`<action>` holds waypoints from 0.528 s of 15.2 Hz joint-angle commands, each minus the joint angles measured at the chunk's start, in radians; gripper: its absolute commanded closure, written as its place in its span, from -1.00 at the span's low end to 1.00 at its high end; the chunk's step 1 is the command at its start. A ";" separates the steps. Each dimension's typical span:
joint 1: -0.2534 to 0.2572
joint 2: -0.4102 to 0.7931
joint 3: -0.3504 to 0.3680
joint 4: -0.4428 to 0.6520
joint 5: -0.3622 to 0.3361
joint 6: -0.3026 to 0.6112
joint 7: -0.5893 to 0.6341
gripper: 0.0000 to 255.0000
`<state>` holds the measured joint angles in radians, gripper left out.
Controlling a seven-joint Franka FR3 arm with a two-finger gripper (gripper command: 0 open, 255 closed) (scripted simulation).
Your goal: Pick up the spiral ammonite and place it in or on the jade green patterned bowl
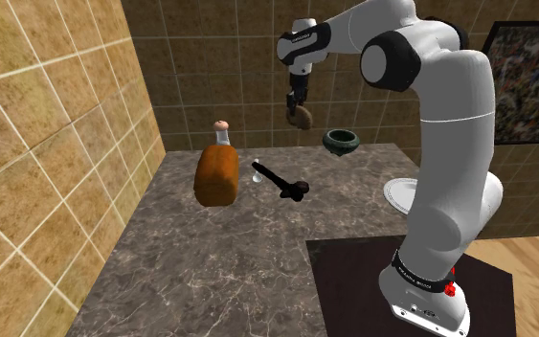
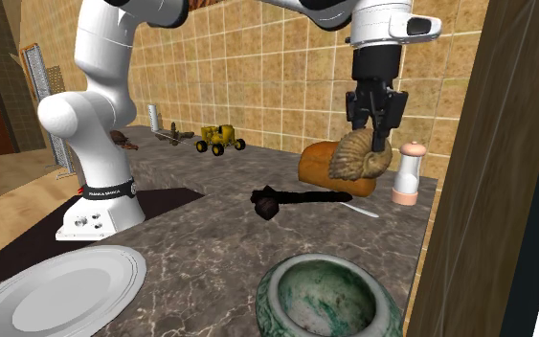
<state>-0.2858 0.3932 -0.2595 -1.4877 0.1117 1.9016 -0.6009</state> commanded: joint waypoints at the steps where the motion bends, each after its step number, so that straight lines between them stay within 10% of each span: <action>1: -0.026 -0.013 -0.012 -0.011 0.003 -0.002 -0.040 1.00; 8: -0.126 -0.032 -0.055 -0.027 0.018 -0.011 -0.186 1.00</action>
<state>-0.3956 0.3618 -0.3079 -1.5165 0.1268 1.8938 -0.7624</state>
